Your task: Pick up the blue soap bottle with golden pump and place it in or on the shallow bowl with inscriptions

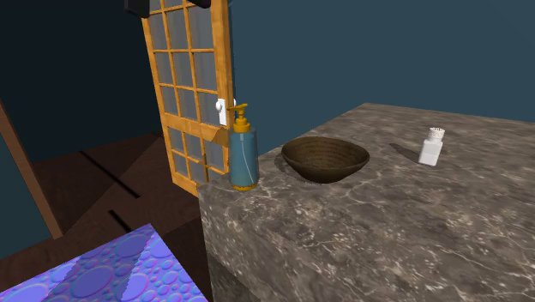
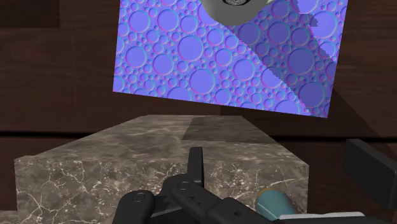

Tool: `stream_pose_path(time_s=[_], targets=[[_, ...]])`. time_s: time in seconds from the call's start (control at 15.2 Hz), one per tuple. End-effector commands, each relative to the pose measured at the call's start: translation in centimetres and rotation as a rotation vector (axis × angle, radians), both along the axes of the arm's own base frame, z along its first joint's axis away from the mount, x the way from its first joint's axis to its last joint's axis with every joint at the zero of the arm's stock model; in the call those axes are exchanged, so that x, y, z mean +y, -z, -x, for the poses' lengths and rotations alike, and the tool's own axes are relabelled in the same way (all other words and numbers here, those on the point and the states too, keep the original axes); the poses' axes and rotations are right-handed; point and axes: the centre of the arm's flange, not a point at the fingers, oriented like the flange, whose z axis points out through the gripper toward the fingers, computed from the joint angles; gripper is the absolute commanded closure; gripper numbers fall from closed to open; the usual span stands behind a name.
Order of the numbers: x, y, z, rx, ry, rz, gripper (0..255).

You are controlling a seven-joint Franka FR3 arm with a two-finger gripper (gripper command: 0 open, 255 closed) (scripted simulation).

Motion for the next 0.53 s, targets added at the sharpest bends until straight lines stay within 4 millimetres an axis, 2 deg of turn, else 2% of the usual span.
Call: stream_pose_path(time_s=[0.0, 0.46], targets=[[0.0, 0.0, 0.0, 0.000, 0.000, 0.000, 0], [5.3, 5.0, -7.7, 0.060, -0.052, 0.072, 0]])
